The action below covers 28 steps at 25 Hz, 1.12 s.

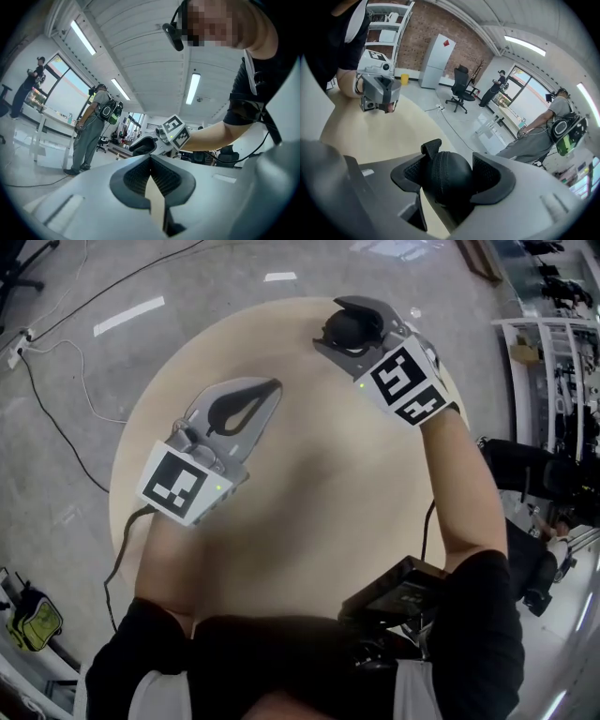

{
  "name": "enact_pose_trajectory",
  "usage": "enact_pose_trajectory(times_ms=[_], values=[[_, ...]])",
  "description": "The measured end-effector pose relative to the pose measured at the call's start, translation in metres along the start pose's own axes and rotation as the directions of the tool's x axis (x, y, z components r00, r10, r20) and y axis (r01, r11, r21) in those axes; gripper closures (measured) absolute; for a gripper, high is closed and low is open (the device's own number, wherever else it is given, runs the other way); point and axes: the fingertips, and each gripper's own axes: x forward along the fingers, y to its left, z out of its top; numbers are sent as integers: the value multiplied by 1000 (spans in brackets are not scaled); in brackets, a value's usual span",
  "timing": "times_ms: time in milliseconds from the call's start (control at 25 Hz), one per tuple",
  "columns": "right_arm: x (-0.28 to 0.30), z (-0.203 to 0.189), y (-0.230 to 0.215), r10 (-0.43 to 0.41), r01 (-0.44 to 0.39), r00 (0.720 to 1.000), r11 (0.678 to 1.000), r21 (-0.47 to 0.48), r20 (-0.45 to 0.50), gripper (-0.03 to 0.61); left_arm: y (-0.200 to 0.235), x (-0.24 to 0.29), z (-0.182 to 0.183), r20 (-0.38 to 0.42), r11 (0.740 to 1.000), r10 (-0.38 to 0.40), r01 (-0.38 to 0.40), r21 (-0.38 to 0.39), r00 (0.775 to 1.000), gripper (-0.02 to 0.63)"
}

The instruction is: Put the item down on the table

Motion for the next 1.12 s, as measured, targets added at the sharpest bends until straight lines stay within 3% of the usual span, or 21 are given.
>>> enact_pose_trajectory(times_ms=[240, 360, 480, 680, 800, 960, 1040, 1120], values=[[36, -12, 13, 11, -21, 996, 993, -118, -85, 279, -7, 4, -13, -38, 997, -6, 9, 74, 999, 618], [35, -22, 21, -7, -6, 996, 989, -147, -89, 279, -23, 2, -14, -21, 1000, -18, 18, 25, 1000, 618], [56, -9, 37, 17, -32, 995, 988, -150, -98, 272, -7, -16, -16, -5, 1000, -10, 10, -12, 1000, 617], [58, 12, 58, 108, -114, 992, 989, -93, -65, 79, -1, -31, -11, 4, 1000, -12, 12, -5, 1000, 618], [38, 22, 39, 91, -91, 996, 996, -18, -1, 47, 7, -23, -3, 6, 1000, -28, 28, 2, 1000, 617], [-29, 29, 33, 7, -30, 989, 988, 152, 150, 49, -4, -27, -4, 4, 999, -25, 24, 45, 1000, 618], [-75, 22, 32, -92, 29, 970, 963, 268, 226, 98, -17, -34, 2, 18, 999, -21, 21, 30, 1000, 618], [-120, 5, 29, -205, 86, 944, 910, 405, 260, 167, -35, -41, 13, 51, 1000, -27, 28, -13, 998, 618]])
